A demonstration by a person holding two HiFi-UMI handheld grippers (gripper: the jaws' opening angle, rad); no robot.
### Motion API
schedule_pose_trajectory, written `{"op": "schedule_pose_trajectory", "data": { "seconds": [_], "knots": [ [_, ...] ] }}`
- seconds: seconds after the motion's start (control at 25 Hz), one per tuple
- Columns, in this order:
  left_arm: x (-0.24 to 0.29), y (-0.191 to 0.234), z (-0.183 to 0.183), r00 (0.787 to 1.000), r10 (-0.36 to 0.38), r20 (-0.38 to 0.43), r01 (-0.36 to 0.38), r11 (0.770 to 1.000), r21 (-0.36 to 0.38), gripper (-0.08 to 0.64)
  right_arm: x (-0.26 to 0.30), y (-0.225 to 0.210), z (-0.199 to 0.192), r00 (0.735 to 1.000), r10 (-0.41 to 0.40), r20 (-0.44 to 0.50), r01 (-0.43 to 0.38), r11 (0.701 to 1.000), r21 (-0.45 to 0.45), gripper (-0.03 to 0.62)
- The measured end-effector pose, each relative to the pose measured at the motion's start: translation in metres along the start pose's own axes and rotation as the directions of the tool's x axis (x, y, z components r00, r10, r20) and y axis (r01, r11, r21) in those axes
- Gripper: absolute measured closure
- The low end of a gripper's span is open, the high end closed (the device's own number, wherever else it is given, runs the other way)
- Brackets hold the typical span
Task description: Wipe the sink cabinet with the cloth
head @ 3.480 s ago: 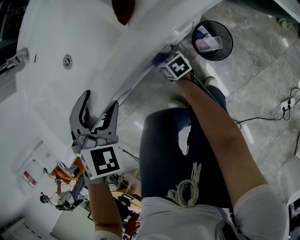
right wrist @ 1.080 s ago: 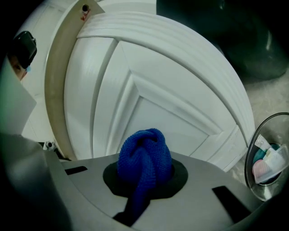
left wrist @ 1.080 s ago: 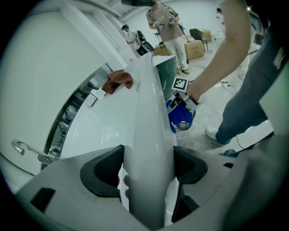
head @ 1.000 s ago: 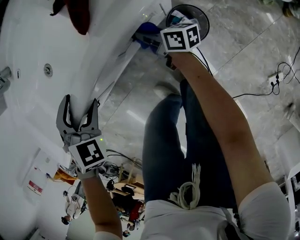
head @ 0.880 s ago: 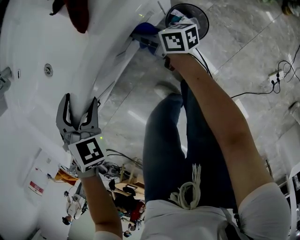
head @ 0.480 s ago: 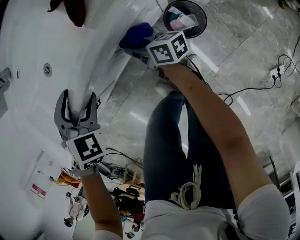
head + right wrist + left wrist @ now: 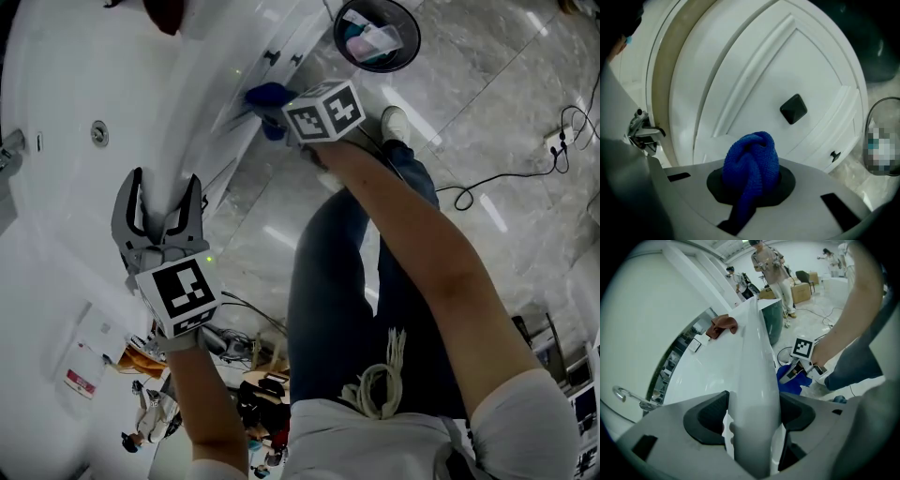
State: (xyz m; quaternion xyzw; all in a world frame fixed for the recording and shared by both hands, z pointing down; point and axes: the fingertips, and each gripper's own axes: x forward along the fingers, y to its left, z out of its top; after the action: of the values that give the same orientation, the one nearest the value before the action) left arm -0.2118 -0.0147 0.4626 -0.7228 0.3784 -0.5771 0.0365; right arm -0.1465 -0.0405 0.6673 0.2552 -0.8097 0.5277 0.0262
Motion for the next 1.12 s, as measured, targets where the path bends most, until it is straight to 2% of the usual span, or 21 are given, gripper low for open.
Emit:
{"op": "schedule_pose_trajectory", "data": {
  "seconds": [0.12, 0.24, 0.28, 0.36, 0.52, 0.6, 0.76, 0.92, 1.12],
  "knots": [
    [-0.001, 0.000, 0.001, 1.000, 0.000, 0.007, 0.000, 1.000, 0.002, 0.252, 0.000, -0.011, 0.022, 0.992, -0.093, 0.091, 0.097, 0.995, -0.037, 0.558],
    [-0.001, 0.000, 0.002, 1.000, 0.002, 0.015, -0.002, 1.000, 0.003, 0.252, 0.002, -0.016, 0.030, 0.982, -0.153, 0.108, 0.160, 0.985, -0.058, 0.557],
    [-0.001, 0.000, 0.002, 1.000, 0.002, 0.016, -0.002, 1.000, 0.003, 0.252, 0.001, -0.018, 0.031, 0.978, -0.167, 0.122, 0.173, 0.984, -0.038, 0.557],
    [-0.001, 0.000, 0.001, 1.000, 0.001, 0.016, -0.001, 1.000, 0.004, 0.252, -0.005, -0.026, 0.037, 0.962, -0.209, 0.178, 0.202, 0.978, 0.057, 0.557],
    [-0.001, 0.000, 0.002, 1.000, 0.001, 0.017, -0.001, 1.000, 0.003, 0.252, -0.015, -0.049, 0.050, 0.921, -0.303, 0.244, 0.247, 0.940, 0.236, 0.557],
    [-0.002, 0.000, 0.002, 1.000, 0.002, 0.017, -0.002, 1.000, 0.003, 0.252, -0.015, -0.057, 0.049, 0.914, -0.322, 0.248, 0.250, 0.926, 0.284, 0.557],
    [-0.002, -0.001, 0.003, 1.000, 0.004, 0.019, -0.004, 1.000, 0.006, 0.252, -0.013, -0.070, 0.044, 0.909, -0.345, 0.233, 0.278, 0.920, 0.277, 0.557],
    [-0.003, -0.001, 0.002, 1.000, 0.005, 0.017, -0.005, 1.000, 0.008, 0.252, -0.016, -0.091, 0.045, 0.893, -0.383, 0.235, 0.307, 0.902, 0.304, 0.558],
    [-0.002, -0.001, 0.001, 1.000, 0.003, 0.014, -0.003, 1.000, 0.008, 0.252, -0.028, -0.109, 0.061, 0.895, -0.373, 0.245, 0.304, 0.911, 0.278, 0.557]
  ]
}}
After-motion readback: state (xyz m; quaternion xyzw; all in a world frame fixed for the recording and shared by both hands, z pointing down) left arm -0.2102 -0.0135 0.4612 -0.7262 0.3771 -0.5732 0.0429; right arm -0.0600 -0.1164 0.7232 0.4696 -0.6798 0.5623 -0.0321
